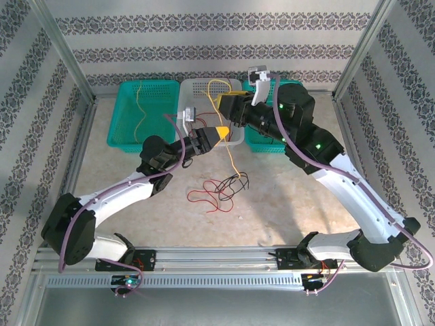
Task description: Untangle the cables
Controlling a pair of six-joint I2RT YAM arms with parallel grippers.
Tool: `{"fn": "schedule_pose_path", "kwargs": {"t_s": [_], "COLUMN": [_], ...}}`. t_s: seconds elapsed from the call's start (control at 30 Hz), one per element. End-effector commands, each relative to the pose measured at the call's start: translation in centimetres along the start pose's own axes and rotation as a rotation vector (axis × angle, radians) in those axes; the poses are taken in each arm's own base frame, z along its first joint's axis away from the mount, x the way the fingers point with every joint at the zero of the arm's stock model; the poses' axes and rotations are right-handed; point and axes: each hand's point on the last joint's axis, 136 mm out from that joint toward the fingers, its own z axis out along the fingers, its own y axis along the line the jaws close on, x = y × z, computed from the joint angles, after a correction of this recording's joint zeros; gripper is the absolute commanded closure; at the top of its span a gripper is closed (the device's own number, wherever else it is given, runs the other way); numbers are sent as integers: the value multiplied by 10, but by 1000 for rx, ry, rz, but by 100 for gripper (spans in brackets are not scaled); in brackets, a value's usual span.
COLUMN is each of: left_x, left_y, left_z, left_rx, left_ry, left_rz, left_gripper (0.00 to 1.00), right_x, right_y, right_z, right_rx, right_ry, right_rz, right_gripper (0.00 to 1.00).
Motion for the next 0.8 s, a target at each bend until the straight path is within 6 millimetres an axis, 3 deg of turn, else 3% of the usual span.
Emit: {"fn": "schedule_pose_path", "kwargs": {"t_s": [0.0,0.07,0.17,0.27,0.47,0.6,0.77], "left_x": [1,2,-2,-23,-44,-46,-48], "left_y": [-12,-11,-11,-10,-7,6,20], "left_z": [-5,-5,-8,-24,-58,-71,-75], "left_rx": [19,14,6,-82,-306,-435,-498], "left_ry": [14,17,5,-90,-134,-127,-132], "left_rz": [70,73,97,171,371,440,441], "left_gripper": [100,100,100,100,100,100,100], "right_x": [-19,-16,-7,15,67,79,75], "right_y": [0,-6,-17,-38,-83,-83,-75], "right_z": [-6,-9,-14,-25,-67,-97,-113], "right_rx": [29,64,117,228,413,372,339], "right_ry": [-55,-49,-9,86,283,312,279], "right_rz": [-40,-53,-95,-176,-303,-274,-242], "right_gripper": [89,100,100,100,100,100,100]}}
